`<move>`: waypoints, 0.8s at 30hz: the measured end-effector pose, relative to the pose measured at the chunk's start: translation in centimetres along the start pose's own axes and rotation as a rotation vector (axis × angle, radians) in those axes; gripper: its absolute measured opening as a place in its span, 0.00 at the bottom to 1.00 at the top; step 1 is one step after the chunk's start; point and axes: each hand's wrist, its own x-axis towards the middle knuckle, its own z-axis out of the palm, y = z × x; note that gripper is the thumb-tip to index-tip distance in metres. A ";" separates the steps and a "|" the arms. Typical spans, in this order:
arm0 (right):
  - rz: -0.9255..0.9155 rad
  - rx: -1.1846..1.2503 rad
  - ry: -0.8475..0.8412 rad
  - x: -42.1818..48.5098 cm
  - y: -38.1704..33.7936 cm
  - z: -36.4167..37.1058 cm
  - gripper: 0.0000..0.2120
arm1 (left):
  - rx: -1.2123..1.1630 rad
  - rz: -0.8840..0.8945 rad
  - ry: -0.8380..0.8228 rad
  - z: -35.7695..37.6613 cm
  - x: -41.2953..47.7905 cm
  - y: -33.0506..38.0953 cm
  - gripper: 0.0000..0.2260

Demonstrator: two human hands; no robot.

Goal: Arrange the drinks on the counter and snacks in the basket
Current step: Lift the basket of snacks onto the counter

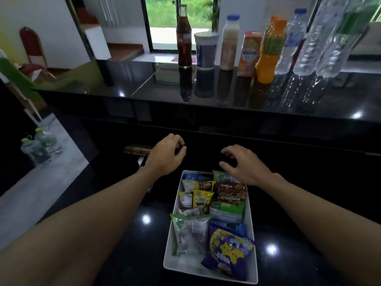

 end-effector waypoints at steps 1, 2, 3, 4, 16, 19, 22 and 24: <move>0.053 -0.016 -0.025 -0.8 0.7 0.9 0.24 | -0.016 -0.071 -0.057 1.2 -0.6 -0.5 0.08; 0.110 -0.024 -0.040 -1.6 1.4 1.8 0.27 | -0.029 -0.140 -0.103 2.4 -1.2 -1.1 0.12; 0.167 -0.019 -0.038 -2.5 2.0 2.7 0.29 | -0.036 -0.205 -0.143 3.6 -1.8 -1.7 0.15; 0.219 -0.012 -0.023 -3.3 2.5 3.5 0.31 | -0.031 -0.258 -0.188 4.8 -2.5 -2.4 0.17; 0.536 0.170 -0.013 -9.0 6.2 10.9 0.35 | -0.227 -0.655 -0.382 12.5 -7.7 -6.0 0.19; 0.578 0.232 -0.041 -9.2 6.9 12.1 0.33 | -0.248 -0.752 -0.408 12.8 -7.2 -5.6 0.18; 0.583 0.278 -0.064 -9.4 7.3 12.8 0.27 | -0.313 -0.918 -0.473 12.8 -6.6 -5.3 0.17; 0.583 0.314 -0.097 -9.4 7.5 13.3 0.23 | -0.368 -0.948 -0.500 12.9 -6.4 -5.2 0.17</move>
